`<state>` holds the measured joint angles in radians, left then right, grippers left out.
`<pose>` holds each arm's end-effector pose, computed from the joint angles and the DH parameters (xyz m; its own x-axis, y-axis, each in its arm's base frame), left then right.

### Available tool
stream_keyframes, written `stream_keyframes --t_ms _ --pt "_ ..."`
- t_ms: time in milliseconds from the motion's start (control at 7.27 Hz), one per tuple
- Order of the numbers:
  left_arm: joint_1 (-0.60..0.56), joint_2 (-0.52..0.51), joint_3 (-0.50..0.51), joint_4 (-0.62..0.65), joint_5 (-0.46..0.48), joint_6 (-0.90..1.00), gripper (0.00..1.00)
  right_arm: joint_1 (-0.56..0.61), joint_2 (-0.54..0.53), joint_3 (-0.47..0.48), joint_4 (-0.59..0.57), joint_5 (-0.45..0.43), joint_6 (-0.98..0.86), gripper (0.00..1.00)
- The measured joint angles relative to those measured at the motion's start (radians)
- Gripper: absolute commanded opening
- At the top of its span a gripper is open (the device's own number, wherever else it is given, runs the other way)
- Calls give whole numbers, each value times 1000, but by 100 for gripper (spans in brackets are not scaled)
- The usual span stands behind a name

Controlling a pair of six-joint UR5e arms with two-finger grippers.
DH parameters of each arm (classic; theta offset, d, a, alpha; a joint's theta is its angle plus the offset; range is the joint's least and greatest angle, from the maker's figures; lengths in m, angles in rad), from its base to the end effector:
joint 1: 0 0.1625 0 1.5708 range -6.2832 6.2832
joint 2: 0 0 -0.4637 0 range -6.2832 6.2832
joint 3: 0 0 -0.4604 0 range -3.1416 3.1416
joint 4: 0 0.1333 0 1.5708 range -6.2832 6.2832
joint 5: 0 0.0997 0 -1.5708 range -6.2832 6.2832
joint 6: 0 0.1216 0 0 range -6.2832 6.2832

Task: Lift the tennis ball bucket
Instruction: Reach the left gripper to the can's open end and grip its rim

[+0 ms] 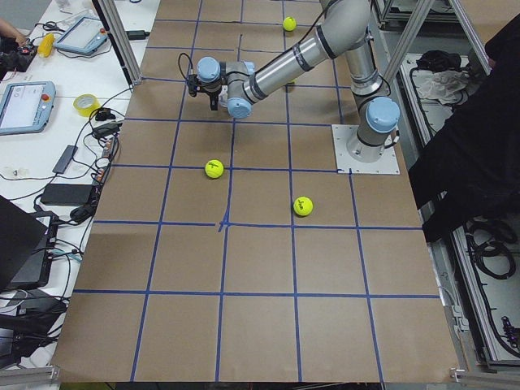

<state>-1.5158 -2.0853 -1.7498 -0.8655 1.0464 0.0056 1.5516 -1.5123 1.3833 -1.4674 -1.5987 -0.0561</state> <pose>-0.1563 -0.6928 0.1678 -0.8649 -0.0361 0.5006 -0.0501 0.9986 -0.0146 0.1186 -0.5888 0.5657 -0.9989 -0.0362 0.0293 -0.0369 0.9990 -0.0240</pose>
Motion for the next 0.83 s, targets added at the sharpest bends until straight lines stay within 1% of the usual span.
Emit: stream_keyframes --t_ms 275,550,688,826 --pt "-14 2 -8 -24 -18 -13 100 -12 -9 -4 0 26 -2 100" --pt "-19 22 -9 -97 -20 -15 100 -15 -14 -9 -9 30 -5 100" --pt "-21 28 -9 -125 -19 -16 97 -17 -14 -14 -12 33 -5 100" --pt "-27 26 -8 -132 -18 -28 82 -17 -14 -19 -16 36 -5 100"
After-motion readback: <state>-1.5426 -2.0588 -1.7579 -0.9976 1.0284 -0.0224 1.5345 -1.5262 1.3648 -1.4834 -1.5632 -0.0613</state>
